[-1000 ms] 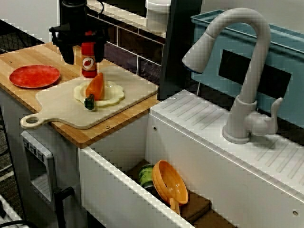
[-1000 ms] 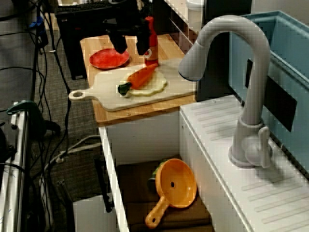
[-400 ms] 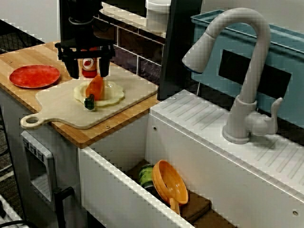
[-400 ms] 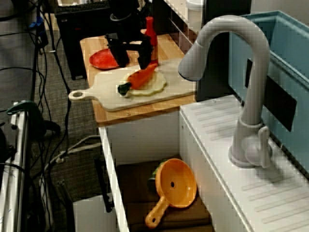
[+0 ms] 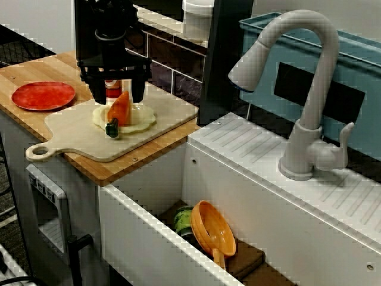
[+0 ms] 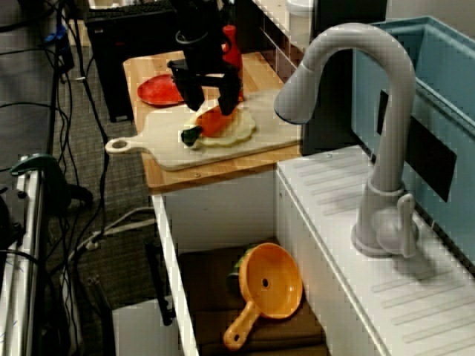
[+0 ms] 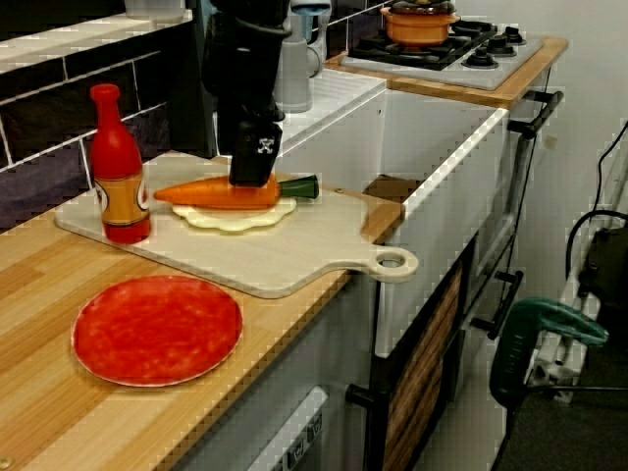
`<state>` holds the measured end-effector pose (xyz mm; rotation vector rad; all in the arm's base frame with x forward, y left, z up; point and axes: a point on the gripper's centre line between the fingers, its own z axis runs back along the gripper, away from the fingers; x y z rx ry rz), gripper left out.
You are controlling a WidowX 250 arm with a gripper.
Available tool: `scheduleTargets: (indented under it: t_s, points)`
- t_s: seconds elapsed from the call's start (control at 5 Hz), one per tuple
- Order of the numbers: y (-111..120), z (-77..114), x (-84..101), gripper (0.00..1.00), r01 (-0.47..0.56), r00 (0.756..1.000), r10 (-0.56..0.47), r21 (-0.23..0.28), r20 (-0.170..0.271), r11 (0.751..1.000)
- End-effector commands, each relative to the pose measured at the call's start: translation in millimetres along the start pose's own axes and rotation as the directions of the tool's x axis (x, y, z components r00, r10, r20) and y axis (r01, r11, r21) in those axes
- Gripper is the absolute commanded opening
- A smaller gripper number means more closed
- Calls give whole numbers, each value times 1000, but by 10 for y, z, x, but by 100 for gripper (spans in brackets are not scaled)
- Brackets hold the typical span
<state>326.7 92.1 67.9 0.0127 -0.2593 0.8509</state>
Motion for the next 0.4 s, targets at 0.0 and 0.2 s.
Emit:
scheduleTargets:
  t_s: [0.0, 0.2]
  points:
    - [-56, -8, 56, 100, 71, 995, -70, -13, 72, 997]
    - [-66, -59, 81, 100, 105, 991, -105, 14, 77, 994]
